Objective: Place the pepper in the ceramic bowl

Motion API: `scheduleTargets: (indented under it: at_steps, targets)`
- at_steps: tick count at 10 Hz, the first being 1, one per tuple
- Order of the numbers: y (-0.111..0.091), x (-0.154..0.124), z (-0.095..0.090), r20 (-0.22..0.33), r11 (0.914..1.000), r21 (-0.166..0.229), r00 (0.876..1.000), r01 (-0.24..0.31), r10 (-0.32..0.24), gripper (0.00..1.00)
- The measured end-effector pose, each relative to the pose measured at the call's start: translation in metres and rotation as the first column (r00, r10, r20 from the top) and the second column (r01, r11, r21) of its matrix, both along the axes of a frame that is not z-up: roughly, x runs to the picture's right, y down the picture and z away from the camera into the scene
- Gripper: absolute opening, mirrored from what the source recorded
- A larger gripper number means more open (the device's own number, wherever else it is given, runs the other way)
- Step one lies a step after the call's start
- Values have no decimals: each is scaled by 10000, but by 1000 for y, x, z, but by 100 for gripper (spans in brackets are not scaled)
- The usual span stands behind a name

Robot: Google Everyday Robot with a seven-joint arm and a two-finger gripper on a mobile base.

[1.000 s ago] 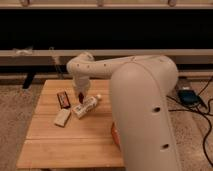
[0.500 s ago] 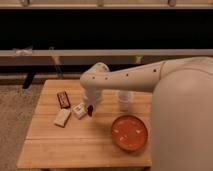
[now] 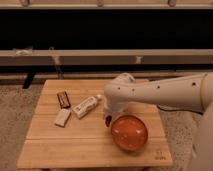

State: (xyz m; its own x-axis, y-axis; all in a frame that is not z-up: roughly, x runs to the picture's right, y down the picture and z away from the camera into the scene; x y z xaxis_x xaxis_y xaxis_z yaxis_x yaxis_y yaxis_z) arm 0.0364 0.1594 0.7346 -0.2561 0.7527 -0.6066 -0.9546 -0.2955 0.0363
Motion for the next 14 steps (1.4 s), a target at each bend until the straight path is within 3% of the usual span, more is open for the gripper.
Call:
scheduleTargets:
  at_steps: [4, 6, 8, 14]
  targets:
    - [39, 65, -9, -1256, 9901, -609, 9850, -1264, 1180, 39]
    - [51, 80, -5, -1677, 9827, -714, 9732, -1710, 1572, 60]
    - [53, 82, -2, -1768, 9821, -699, 9711, -1748, 1603, 77]
    - [24, 72, -8, -1772, 9940, -109, 9785, -1092, 1056, 80]
